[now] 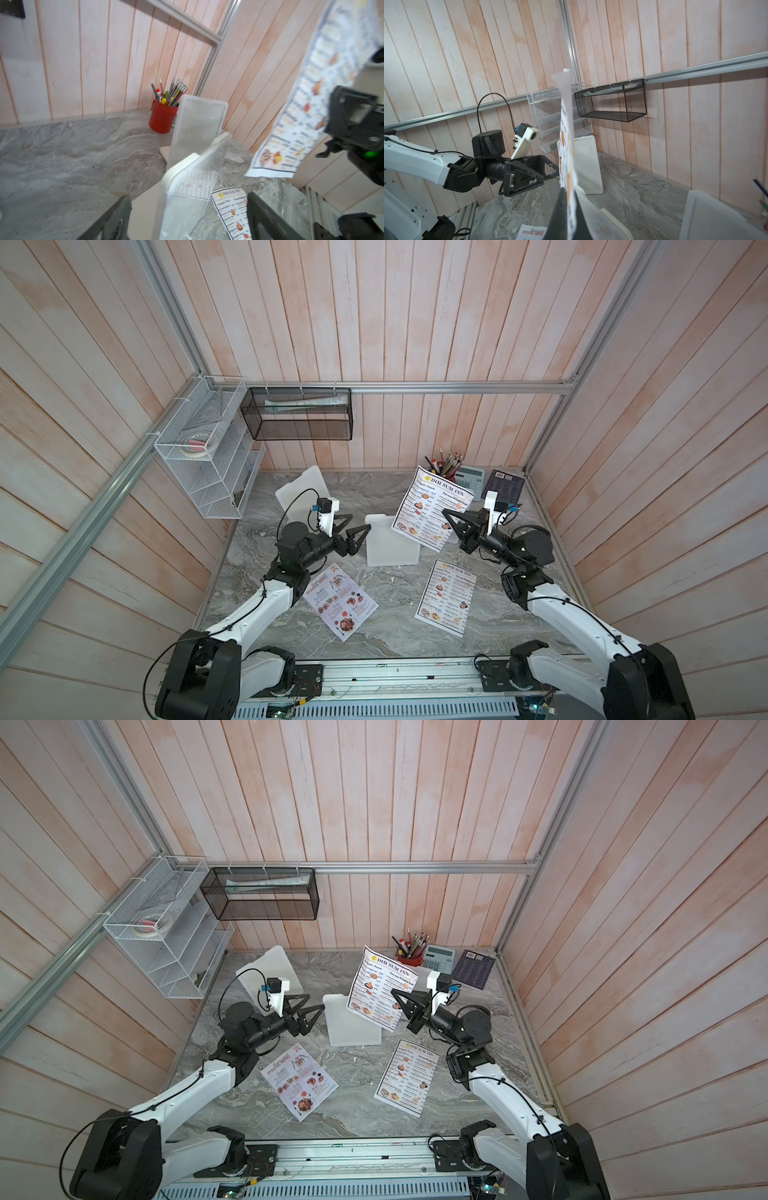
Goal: Insert the menus into the narrow rack
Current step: Move the narrow rack to the center of the board, then insert the menu into the narrow rack.
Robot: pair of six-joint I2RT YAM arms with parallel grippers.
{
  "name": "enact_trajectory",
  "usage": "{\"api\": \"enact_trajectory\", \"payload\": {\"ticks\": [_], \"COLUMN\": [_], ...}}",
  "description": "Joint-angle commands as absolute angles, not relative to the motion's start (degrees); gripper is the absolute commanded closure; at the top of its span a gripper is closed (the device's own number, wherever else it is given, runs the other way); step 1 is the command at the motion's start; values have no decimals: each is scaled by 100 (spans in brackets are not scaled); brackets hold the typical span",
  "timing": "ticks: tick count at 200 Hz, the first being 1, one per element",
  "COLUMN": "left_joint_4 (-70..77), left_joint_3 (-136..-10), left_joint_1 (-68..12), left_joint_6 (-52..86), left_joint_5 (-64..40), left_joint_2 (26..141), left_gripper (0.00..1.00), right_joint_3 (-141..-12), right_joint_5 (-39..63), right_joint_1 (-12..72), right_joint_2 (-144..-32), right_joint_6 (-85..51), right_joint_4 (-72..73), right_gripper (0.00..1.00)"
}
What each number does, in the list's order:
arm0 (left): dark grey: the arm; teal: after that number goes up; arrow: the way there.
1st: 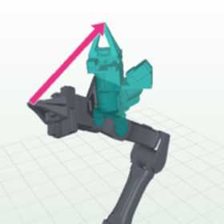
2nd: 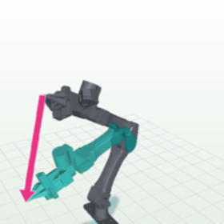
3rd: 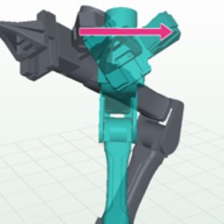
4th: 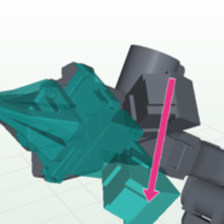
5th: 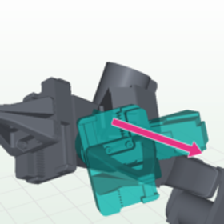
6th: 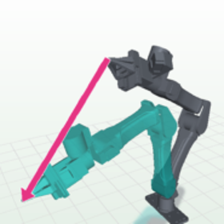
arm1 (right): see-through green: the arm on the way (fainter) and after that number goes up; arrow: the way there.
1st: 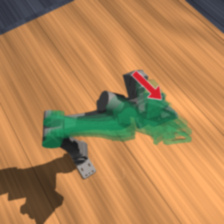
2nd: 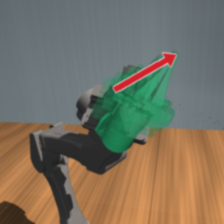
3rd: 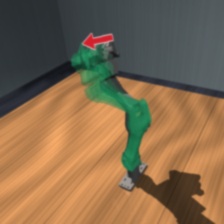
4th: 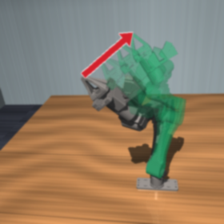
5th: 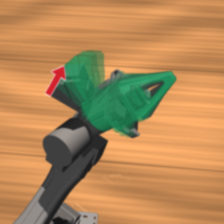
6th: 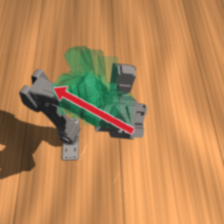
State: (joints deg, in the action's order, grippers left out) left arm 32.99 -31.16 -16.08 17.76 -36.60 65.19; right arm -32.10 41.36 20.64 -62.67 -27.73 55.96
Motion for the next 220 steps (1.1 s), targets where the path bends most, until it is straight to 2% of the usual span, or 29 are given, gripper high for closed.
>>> {"api": "enact_trajectory", "payload": {"ticks": [1,35,108,135,149,201,220], "left_joint_4": [3752,4191,5299,5264,5240,4569,4129], "left_joint_3": [-2944,-3053,-3365,-3458,-3527,-3714,-3784], "left_joint_1": [-1617,-1604,-1607,-1607,-1608,-1606,-1608], "left_joint_6": [2049,2306,2979,2961,2994,2713,2473], "left_joint_5": [-4452,-4967,-5758,-5740,-5763,-5499,-5284], "left_joint_2": [6219,6344,6857,6898,6949,6805,6670], "left_gripper": [11,14,26,41,59,100,100], "right_joint_3": [-3635,-4041,-4261,-4328,-4355,-4322,-4233], "right_joint_5": [4488,4582,4607,4602,4570,4505,4498], "right_joint_1": [2345,2718,2848,2847,2845,2814,2674], "right_joint_2": [-6472,-6804,-7357,-7533,-7599,-7718,-7700], "right_joint_6": [-2959,-3032,-3497,-3586,-3595,-3622,-3709], "right_joint_4": [6054,6416,7191,7339,7378,7513,7504], "right_gripper": [100,100,100,100,100,100,100]}}
